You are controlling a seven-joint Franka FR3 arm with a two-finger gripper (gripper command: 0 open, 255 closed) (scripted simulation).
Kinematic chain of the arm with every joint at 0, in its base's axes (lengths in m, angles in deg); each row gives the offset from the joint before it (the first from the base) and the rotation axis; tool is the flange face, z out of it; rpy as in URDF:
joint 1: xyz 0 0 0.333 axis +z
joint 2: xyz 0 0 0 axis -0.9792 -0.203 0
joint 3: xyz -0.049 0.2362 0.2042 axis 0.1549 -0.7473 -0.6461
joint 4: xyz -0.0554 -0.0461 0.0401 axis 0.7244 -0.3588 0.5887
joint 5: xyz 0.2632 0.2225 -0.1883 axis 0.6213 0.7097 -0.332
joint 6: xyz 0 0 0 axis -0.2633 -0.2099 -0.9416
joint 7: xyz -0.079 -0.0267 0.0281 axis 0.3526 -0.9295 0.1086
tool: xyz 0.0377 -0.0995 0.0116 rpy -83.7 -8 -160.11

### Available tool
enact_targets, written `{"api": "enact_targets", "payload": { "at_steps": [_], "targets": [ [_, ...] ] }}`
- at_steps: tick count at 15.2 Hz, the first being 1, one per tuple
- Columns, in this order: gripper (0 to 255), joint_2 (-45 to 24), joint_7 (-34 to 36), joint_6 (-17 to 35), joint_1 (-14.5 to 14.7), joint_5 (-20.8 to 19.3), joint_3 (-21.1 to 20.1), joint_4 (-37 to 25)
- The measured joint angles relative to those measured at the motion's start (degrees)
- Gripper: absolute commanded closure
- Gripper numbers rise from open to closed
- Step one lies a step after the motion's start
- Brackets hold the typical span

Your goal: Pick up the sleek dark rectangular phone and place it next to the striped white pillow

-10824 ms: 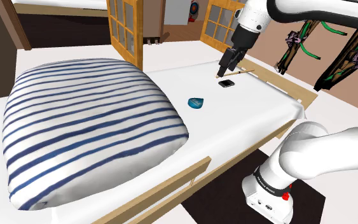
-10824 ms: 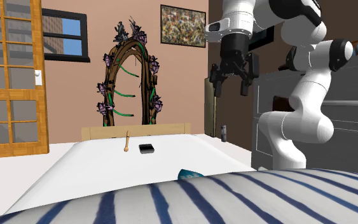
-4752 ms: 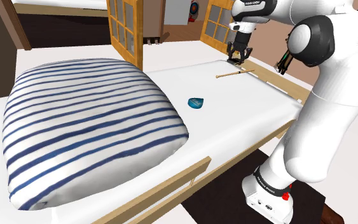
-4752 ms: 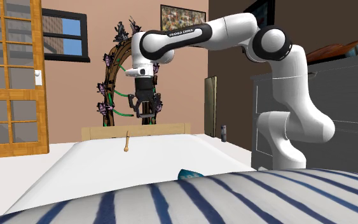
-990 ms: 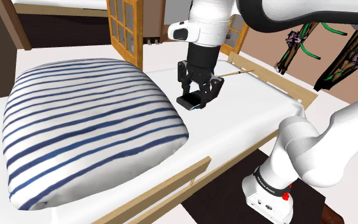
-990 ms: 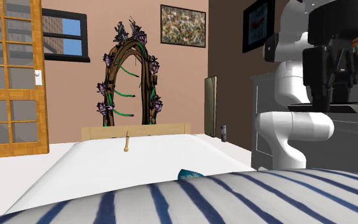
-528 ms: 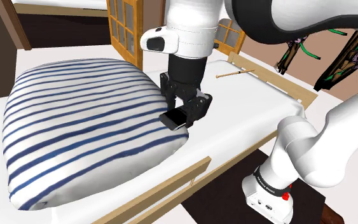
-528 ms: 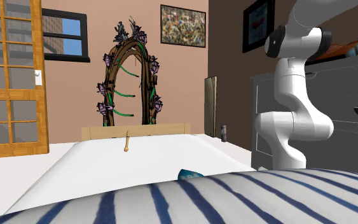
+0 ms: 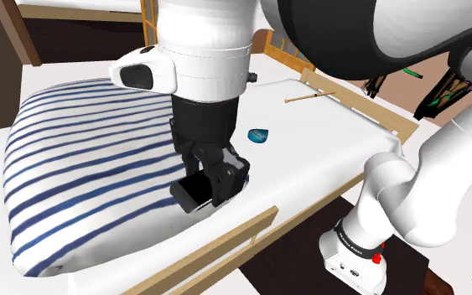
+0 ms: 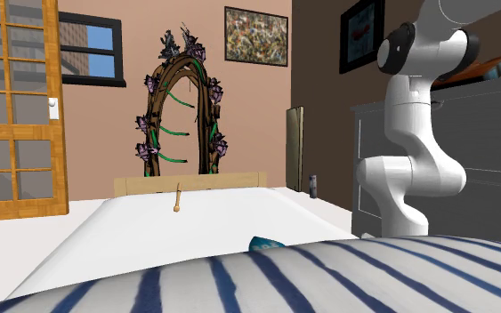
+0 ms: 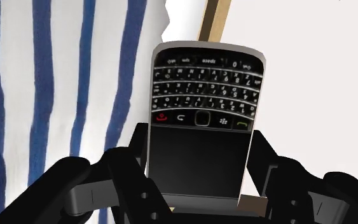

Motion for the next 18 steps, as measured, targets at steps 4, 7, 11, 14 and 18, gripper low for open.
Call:
{"api": "enact_targets", "payload": {
  "at_steps": [4, 7, 11, 14, 18],
  "targets": [
    [255, -7.73, 5.83, -0.93, 2.25, -1.52, -3.22, -8.67],
    [255, -10.64, 8.19, -0.35, 3.38, -2.29, -4.37, -10.91],
    [255, -10.67, 8.49, 2.54, 3.55, -2.27, -4.53, -8.06],
    [255, -10.82, 8.28, 4.74, 3.47, -2.32, -4.46, -6.00],
    [255, -10.54, 8.19, 7.99, 3.49, -2.22, -4.47, -2.48]
  ]
}}
